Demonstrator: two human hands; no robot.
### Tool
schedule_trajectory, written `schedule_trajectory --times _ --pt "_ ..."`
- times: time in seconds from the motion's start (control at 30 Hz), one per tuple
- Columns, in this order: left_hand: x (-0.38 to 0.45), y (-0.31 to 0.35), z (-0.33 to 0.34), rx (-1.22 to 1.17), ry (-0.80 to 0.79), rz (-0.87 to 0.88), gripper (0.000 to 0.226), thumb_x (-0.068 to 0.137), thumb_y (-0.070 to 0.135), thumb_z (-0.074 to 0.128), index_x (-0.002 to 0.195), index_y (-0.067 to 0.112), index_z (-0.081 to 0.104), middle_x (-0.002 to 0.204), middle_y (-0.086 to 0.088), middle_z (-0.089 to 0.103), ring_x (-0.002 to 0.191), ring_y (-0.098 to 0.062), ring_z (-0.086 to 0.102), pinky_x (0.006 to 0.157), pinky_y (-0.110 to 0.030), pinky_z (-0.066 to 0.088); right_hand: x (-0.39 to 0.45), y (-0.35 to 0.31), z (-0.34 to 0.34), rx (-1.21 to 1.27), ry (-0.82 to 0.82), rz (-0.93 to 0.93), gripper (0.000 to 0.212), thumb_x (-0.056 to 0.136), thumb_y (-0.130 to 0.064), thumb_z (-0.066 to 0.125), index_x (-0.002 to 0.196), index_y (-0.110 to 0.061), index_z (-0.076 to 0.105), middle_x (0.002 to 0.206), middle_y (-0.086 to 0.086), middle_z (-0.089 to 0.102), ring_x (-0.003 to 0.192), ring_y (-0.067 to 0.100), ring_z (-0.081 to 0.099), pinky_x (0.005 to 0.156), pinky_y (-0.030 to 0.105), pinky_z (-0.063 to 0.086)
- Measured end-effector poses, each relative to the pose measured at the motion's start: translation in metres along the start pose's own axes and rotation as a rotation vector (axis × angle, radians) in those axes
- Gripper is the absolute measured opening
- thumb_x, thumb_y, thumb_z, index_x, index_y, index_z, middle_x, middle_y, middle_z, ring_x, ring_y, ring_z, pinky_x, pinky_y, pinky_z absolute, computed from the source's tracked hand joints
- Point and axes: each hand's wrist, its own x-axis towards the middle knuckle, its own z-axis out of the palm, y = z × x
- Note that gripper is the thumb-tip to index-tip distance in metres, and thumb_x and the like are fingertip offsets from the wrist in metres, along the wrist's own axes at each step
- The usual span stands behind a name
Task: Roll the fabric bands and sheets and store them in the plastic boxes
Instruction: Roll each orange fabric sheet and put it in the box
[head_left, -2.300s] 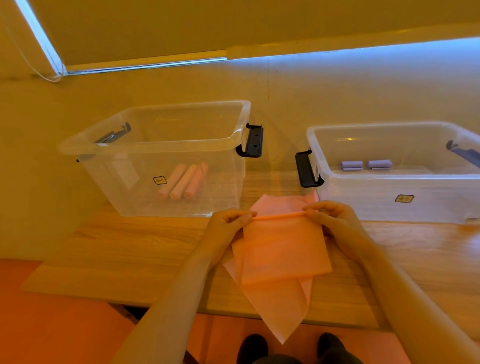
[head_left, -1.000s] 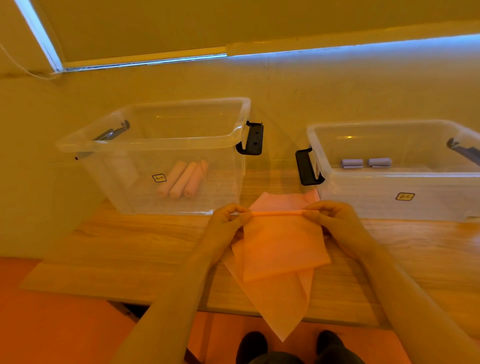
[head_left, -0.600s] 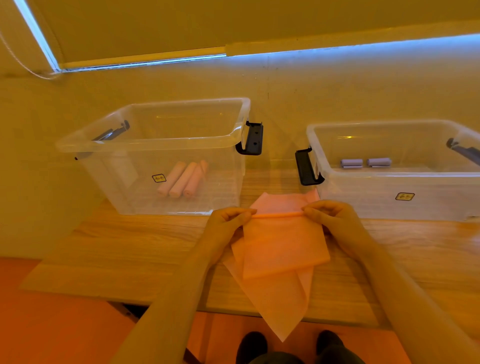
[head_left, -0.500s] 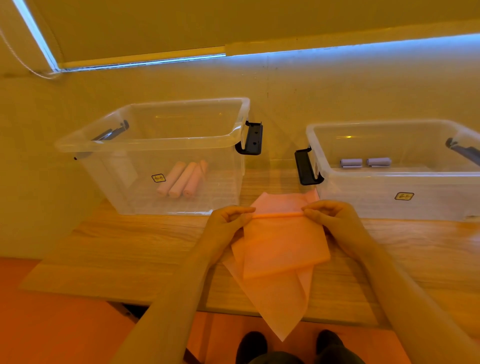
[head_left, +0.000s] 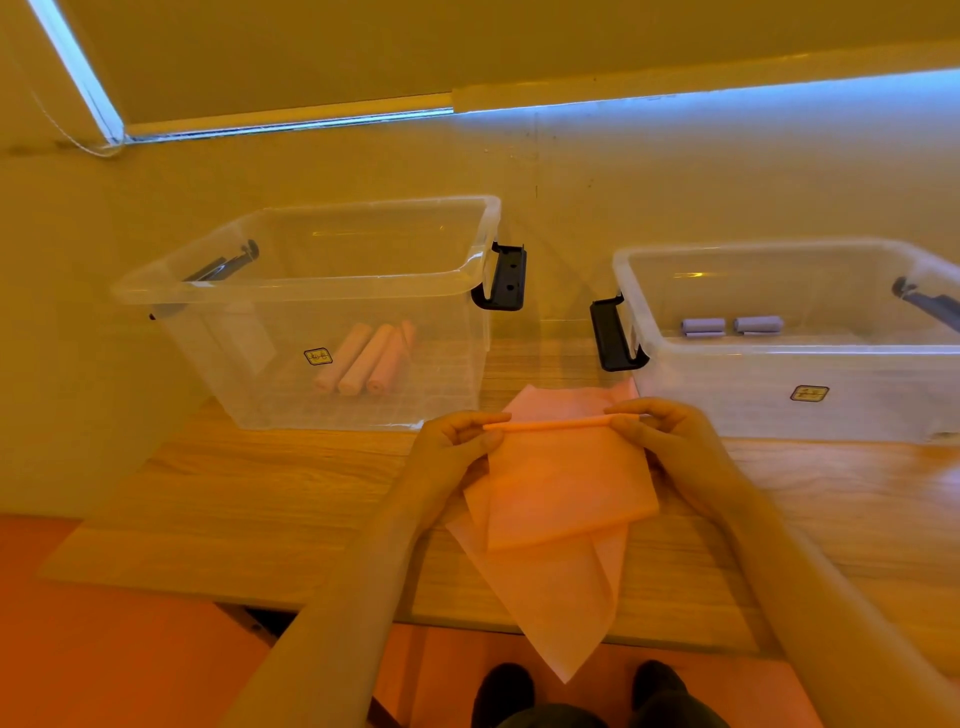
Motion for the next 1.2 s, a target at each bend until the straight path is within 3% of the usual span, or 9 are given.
schedule_trajectory --times 0.13,0.33,0.47,0.63,0.77,0.9,1.07,1.2 --pt "0.0006 0.0007 0.0005 -0.014 0.021 -0.026 0.013 0.088 0.011 0.064 0.096 0.014 0.074 0.076 -0.004 0.068 0.066 -0.012 0.061 0.059 -0.024 0.051 0.0003 0.0009 -0.0001 0.027 -0.007 0.008 0.011 0.088 -0.018 0.065 0.095 -0.021 0.073 0.071 0.003 0.067 0.06 0.014 0.063 0.051 0.027 0.051" --pt "0.0018 -0.0022 -0.0014 0.065 0.027 0.02 0.015 0.092 0.015 0.059 0.098 0.011 0.072 0.066 -0.002 0.062 0.058 -0.01 0.056 0.053 -0.02 0.048 0.0026 0.0037 0.0003 -0.025 0.008 0.001 0.015 0.09 -0.028 0.061 0.098 -0.024 0.073 0.095 0.004 0.071 0.086 0.024 0.068 0.075 0.043 0.059" --pt "0.0016 -0.0007 -0.0021 0.074 0.019 0.024 0.015 0.089 0.013 0.064 0.1 0.007 0.071 0.067 -0.002 0.064 0.057 -0.01 0.059 0.052 -0.021 0.049 0.001 0.0021 -0.0001 -0.044 0.004 -0.019 0.014 0.092 -0.027 0.059 0.096 -0.024 0.072 0.097 0.004 0.07 0.087 0.021 0.067 0.075 0.037 0.058" --pt "0.0009 -0.0003 -0.0022 0.063 0.006 0.009 0.021 0.082 0.005 0.069 0.103 0.004 0.07 0.074 -0.005 0.069 0.06 -0.011 0.064 0.052 -0.021 0.05 0.001 0.0024 -0.0001 -0.052 -0.005 -0.012 0.014 0.092 -0.028 0.058 0.096 -0.025 0.072 0.097 0.003 0.07 0.088 0.022 0.067 0.077 0.041 0.059" --pt "0.0027 -0.0015 -0.0026 0.096 0.025 0.016 0.018 0.087 0.014 0.066 0.097 0.0 0.069 0.073 -0.006 0.068 0.062 -0.013 0.063 0.054 -0.023 0.051 0.0003 0.0016 0.0005 -0.043 0.007 -0.009 0.016 0.092 -0.029 0.058 0.096 -0.022 0.071 0.094 0.007 0.07 0.087 0.025 0.068 0.075 0.041 0.059" --pt "0.0041 -0.0037 -0.0034 0.136 0.039 0.047 0.018 0.088 0.017 0.065 0.1 0.005 0.071 0.093 -0.005 0.072 0.075 -0.019 0.067 0.064 -0.028 0.056 -0.001 -0.0001 0.0009 0.017 -0.006 0.001 0.019 0.092 -0.026 0.057 0.099 -0.013 0.07 0.089 0.017 0.07 0.084 0.035 0.068 0.076 0.052 0.056" --pt "0.0039 -0.0022 -0.0033 0.189 0.053 0.054 0.016 0.092 0.016 0.06 0.094 0.002 0.068 0.062 0.001 0.064 0.052 -0.008 0.057 0.05 -0.019 0.047 -0.0023 -0.0014 0.0016 0.019 -0.015 -0.022 0.018 0.09 -0.027 0.058 0.097 -0.017 0.072 0.087 0.011 0.07 0.073 0.026 0.068 0.065 0.042 0.057" --pt "0.0031 -0.0026 -0.0038 0.15 0.042 0.044 0.018 0.093 0.017 0.059 0.097 0.0 0.065 0.056 0.001 0.058 0.043 -0.008 0.048 0.042 -0.018 0.04 -0.0021 0.0001 0.0014 0.011 -0.008 -0.018 0.018 0.091 -0.027 0.058 0.099 -0.018 0.071 0.086 0.009 0.068 0.066 0.018 0.066 0.058 0.033 0.055"
